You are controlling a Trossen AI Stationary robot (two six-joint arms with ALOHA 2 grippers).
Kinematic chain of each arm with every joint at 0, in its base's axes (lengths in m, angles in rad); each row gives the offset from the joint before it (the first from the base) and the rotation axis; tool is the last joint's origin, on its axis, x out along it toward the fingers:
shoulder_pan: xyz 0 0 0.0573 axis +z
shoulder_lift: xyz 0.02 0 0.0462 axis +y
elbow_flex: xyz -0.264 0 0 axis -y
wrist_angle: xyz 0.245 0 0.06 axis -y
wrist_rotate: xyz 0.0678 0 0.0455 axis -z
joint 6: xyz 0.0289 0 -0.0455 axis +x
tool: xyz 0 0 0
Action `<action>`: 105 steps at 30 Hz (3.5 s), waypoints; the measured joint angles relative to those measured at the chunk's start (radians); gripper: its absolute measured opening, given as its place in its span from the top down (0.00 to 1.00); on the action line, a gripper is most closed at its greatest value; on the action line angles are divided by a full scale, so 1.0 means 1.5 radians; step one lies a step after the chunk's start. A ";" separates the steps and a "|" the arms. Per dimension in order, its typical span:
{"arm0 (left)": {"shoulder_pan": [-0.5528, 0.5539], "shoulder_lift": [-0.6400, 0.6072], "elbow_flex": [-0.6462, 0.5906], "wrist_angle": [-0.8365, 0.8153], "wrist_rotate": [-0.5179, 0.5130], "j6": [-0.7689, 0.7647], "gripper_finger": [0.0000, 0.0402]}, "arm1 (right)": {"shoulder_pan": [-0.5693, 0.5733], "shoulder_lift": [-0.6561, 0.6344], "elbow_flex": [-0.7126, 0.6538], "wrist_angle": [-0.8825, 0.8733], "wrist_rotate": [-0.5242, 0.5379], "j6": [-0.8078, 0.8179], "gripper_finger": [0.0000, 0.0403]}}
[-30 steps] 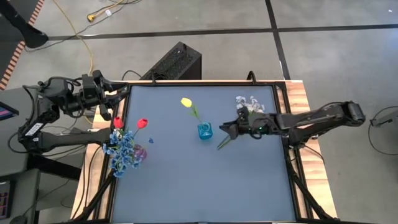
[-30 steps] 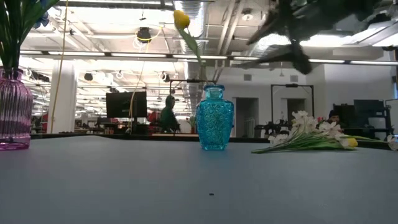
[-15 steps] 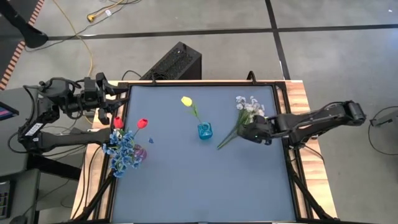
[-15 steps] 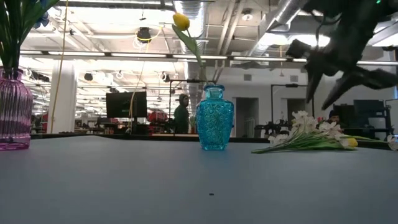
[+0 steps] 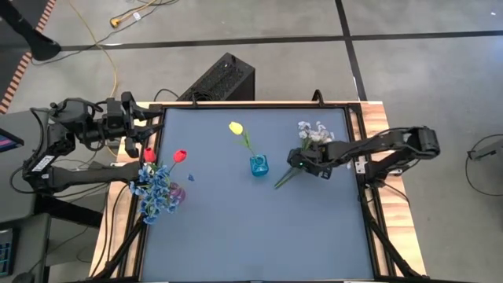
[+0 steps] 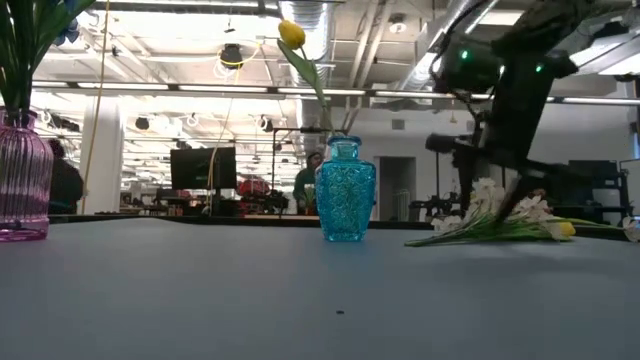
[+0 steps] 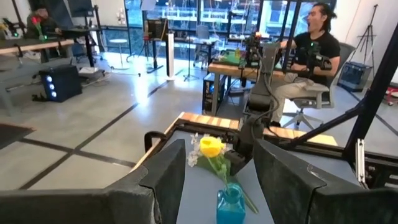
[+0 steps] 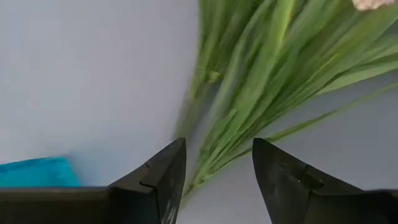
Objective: Sort flowers into vase by color
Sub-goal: Put the bottom white flowers into the blue vase
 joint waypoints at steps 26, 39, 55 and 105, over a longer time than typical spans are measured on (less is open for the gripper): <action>0.000 -0.009 -0.094 0.096 0.002 0.042 0.56 | 0.046 -0.019 0.017 0.000 0.065 0.054 0.92; 0.000 -0.009 -0.094 0.096 0.004 0.044 0.56 | 0.057 -0.126 0.170 -0.099 0.242 -0.106 0.94; 0.000 -0.009 -0.094 0.097 0.010 0.018 0.56 | 0.067 -0.185 0.369 0.051 0.395 -0.580 0.93; 0.000 -0.012 -0.094 0.116 -0.019 -0.097 0.56 | 0.173 0.104 0.034 0.971 0.287 -1.332 0.94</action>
